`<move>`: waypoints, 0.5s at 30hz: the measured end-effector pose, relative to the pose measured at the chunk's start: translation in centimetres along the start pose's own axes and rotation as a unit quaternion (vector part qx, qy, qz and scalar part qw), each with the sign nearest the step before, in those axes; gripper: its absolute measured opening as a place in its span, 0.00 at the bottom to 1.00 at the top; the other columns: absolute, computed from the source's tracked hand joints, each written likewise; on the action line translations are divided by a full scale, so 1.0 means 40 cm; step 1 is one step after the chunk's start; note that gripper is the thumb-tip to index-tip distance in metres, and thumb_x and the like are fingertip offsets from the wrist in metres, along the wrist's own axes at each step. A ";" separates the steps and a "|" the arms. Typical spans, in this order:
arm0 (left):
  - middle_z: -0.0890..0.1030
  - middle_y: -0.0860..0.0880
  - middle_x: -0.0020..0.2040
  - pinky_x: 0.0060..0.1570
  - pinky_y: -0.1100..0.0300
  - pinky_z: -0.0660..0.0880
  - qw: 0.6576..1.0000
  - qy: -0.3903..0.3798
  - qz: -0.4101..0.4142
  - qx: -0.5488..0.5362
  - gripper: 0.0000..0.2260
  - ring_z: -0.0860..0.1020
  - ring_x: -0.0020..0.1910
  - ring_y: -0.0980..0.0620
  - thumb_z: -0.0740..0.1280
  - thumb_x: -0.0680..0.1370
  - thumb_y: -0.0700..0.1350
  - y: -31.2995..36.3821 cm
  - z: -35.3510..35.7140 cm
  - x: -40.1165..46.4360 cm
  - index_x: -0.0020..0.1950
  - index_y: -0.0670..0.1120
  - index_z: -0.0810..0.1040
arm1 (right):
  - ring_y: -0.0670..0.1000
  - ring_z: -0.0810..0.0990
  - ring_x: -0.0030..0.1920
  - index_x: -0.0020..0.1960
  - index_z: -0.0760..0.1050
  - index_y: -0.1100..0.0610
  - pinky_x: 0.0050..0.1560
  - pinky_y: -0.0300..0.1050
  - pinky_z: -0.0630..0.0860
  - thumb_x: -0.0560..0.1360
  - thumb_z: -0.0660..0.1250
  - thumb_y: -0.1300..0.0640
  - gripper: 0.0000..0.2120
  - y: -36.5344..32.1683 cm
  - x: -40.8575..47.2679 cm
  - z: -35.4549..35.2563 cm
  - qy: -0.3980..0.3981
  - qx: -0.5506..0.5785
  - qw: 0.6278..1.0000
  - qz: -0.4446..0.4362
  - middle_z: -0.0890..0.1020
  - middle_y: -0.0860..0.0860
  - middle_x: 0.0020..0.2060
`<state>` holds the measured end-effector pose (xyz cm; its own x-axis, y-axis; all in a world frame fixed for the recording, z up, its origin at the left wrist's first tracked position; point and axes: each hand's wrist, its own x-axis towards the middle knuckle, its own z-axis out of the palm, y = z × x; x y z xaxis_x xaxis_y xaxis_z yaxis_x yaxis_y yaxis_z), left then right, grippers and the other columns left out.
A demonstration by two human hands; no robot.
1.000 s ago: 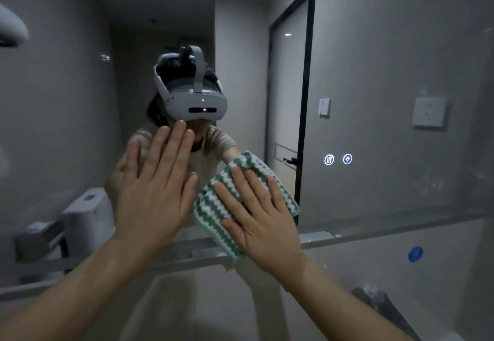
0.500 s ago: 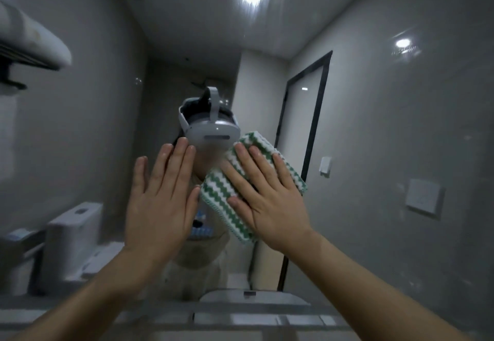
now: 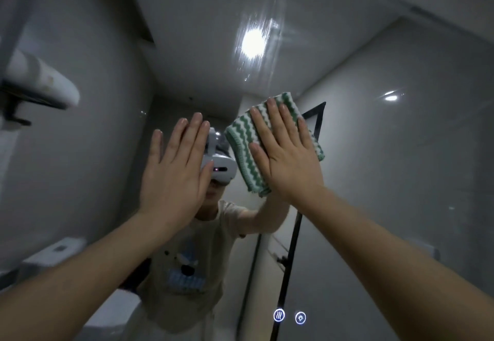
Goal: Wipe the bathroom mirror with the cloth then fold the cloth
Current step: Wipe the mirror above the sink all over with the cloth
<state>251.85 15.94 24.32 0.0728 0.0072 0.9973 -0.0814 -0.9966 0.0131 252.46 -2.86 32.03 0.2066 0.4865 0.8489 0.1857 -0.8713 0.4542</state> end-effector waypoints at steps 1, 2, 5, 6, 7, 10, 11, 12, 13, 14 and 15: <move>0.57 0.45 0.76 0.70 0.45 0.49 1.000 0.003 -0.001 -0.002 0.26 0.54 0.74 0.47 0.48 0.81 0.51 0.000 0.001 0.023 0.76 0.41 0.56 | 0.48 0.36 0.75 0.76 0.35 0.47 0.74 0.50 0.36 0.80 0.37 0.41 0.27 0.012 0.027 -0.008 0.001 0.008 1.000 0.014 0.39 0.49 0.76; 0.56 0.45 0.76 0.71 0.45 0.49 1.000 0.006 -0.002 -0.004 0.26 0.54 0.75 0.47 0.48 0.81 0.52 0.000 0.003 0.044 0.76 0.42 0.56 | 0.47 0.35 0.75 0.75 0.34 0.46 0.74 0.50 0.35 0.80 0.37 0.41 0.26 0.023 0.053 -0.016 0.003 0.016 1.000 0.026 0.39 0.48 0.76; 0.57 0.45 0.76 0.71 0.45 0.48 1.000 0.023 0.000 -0.008 0.26 0.54 0.75 0.47 0.47 0.81 0.52 -0.001 0.009 0.105 0.76 0.42 0.56 | 0.47 0.35 0.75 0.73 0.32 0.43 0.74 0.50 0.34 0.79 0.38 0.42 0.25 0.057 0.130 -0.039 0.016 0.028 0.998 0.046 0.38 0.48 0.76; 0.58 0.45 0.76 0.71 0.45 0.48 1.000 0.029 0.001 -0.008 0.26 0.55 0.75 0.47 0.47 0.81 0.52 0.000 0.011 0.126 0.76 0.42 0.57 | 0.47 0.35 0.75 0.73 0.32 0.43 0.74 0.50 0.35 0.80 0.38 0.42 0.25 0.068 0.155 -0.048 0.020 0.031 0.998 0.050 0.38 0.48 0.76; 0.58 0.45 0.76 0.71 0.45 0.49 0.999 0.033 0.001 -0.008 0.26 0.56 0.74 0.46 0.47 0.81 0.52 0.000 0.012 0.148 0.76 0.42 0.57 | 0.47 0.35 0.75 0.73 0.32 0.44 0.75 0.50 0.35 0.81 0.38 0.42 0.25 0.078 0.179 -0.057 0.022 0.034 0.998 0.056 0.38 0.48 0.76; 0.58 0.45 0.76 0.71 0.45 0.48 0.999 0.039 -0.001 -0.013 0.26 0.56 0.74 0.47 0.47 0.80 0.53 0.003 0.011 0.210 0.76 0.43 0.58 | 0.48 0.34 0.75 0.75 0.34 0.45 0.75 0.51 0.35 0.82 0.40 0.43 0.25 0.104 0.248 -0.081 0.021 0.038 0.996 0.078 0.37 0.49 0.76; 0.59 0.46 0.76 0.71 0.45 0.47 0.999 0.040 -0.001 -0.013 0.26 0.56 0.75 0.47 0.47 0.80 0.53 0.004 0.010 0.228 0.76 0.43 0.58 | 0.48 0.35 0.75 0.76 0.35 0.45 0.75 0.51 0.35 0.82 0.40 0.43 0.25 0.111 0.268 -0.086 0.021 0.039 0.996 0.083 0.37 0.49 0.76; 0.59 0.46 0.76 0.70 0.45 0.47 0.999 0.043 -0.001 -0.012 0.26 0.56 0.74 0.47 0.47 0.80 0.54 0.005 0.009 0.244 0.76 0.43 0.58 | 0.49 0.35 0.75 0.76 0.35 0.45 0.75 0.51 0.35 0.82 0.40 0.43 0.26 0.117 0.286 -0.090 0.023 0.041 0.995 0.086 0.38 0.49 0.76; 0.60 0.46 0.75 0.70 0.45 0.47 0.999 0.046 0.000 -0.011 0.27 0.57 0.74 0.48 0.47 0.80 0.54 0.005 0.008 0.258 0.76 0.43 0.59 | 0.49 0.35 0.75 0.76 0.35 0.46 0.75 0.52 0.36 0.81 0.39 0.43 0.26 0.123 0.304 -0.093 0.026 0.041 0.995 0.089 0.38 0.49 0.76; 0.60 0.46 0.75 0.70 0.45 0.47 0.999 0.048 0.001 -0.009 0.27 0.57 0.74 0.48 0.47 0.80 0.54 0.006 0.007 0.269 0.76 0.43 0.59 | 0.49 0.35 0.75 0.76 0.36 0.46 0.75 0.52 0.36 0.81 0.39 0.43 0.26 0.128 0.322 -0.097 0.027 0.042 0.995 0.092 0.38 0.50 0.76; 0.61 0.45 0.75 0.70 0.45 0.48 0.999 0.049 0.002 -0.006 0.27 0.58 0.74 0.48 0.47 0.80 0.54 0.006 0.007 0.278 0.75 0.43 0.60 | 0.49 0.35 0.75 0.76 0.36 0.46 0.75 0.52 0.36 0.81 0.39 0.43 0.26 0.133 0.340 -0.101 0.026 0.045 0.994 0.097 0.38 0.50 0.76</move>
<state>252.92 15.75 35.38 -0.0257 0.0116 0.9996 -0.0940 -0.9955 0.0092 252.38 -1.12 47.08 0.1978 0.3034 0.9321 0.2336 -0.9381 0.2558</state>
